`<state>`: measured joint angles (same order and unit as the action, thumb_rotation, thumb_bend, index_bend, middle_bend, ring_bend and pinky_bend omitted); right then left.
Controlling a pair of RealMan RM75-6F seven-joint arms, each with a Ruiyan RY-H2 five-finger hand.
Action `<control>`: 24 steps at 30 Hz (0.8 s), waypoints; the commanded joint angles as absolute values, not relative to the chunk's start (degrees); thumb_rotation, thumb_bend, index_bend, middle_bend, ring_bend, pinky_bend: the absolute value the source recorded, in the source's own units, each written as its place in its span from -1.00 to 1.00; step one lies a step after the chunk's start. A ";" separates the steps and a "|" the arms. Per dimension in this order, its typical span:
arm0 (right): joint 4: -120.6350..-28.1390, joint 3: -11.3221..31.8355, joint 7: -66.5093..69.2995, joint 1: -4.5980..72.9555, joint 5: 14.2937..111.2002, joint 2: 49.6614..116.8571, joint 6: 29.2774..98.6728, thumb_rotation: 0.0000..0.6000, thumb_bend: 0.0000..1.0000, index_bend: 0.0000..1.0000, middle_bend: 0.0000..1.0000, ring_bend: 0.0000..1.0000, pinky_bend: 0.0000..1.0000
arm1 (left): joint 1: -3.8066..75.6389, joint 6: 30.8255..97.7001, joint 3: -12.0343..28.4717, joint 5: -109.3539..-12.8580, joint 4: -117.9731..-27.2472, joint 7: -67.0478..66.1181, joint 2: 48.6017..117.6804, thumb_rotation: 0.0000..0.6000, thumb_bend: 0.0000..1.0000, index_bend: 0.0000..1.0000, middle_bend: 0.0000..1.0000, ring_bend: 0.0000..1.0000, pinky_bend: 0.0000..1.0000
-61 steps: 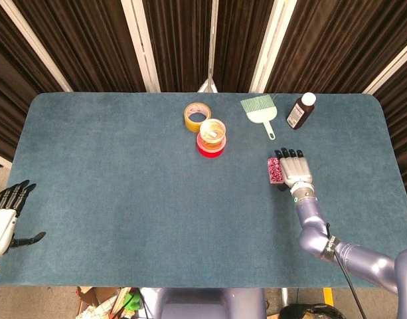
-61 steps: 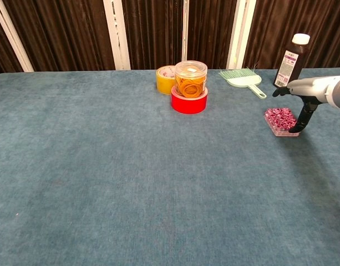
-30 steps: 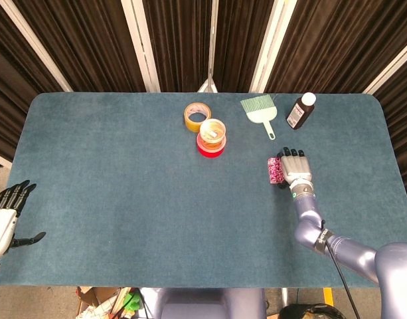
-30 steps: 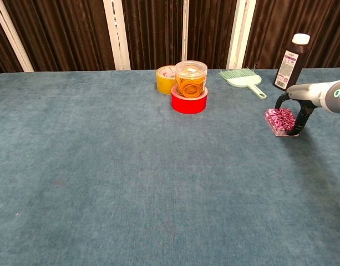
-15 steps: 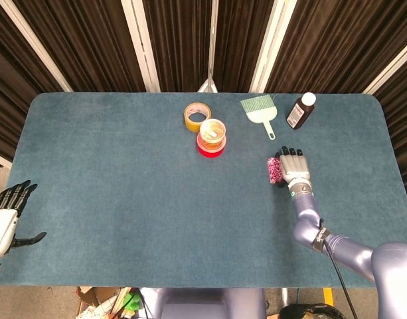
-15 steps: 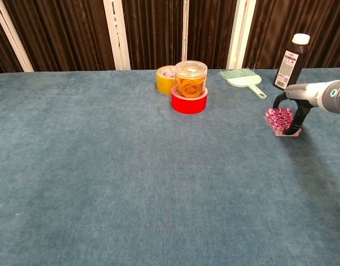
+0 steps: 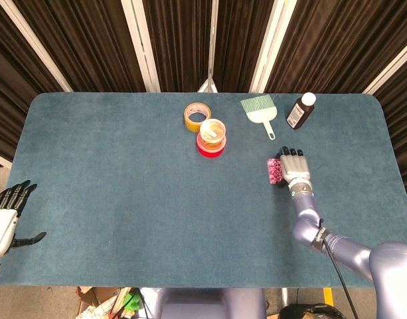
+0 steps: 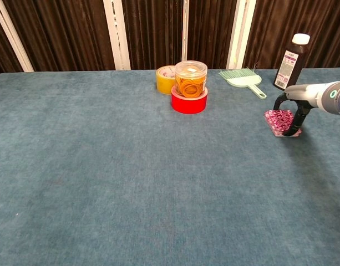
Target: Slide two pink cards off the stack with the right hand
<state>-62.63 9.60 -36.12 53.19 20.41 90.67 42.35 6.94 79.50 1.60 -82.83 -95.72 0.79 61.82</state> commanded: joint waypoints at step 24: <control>-87.72 9.36 -32.34 49.81 33.36 83.19 53.43 1.00 -0.29 0.24 -0.73 -1.00 -1.00 | 6.80 81.11 1.56 -84.64 -95.14 0.96 62.35 1.00 -1.00 -1.00 -1.00 -1.00 -0.93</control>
<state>-86.57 9.99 -31.51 49.92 32.87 83.08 52.53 6.81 81.07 1.57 -84.60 -95.17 0.93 62.34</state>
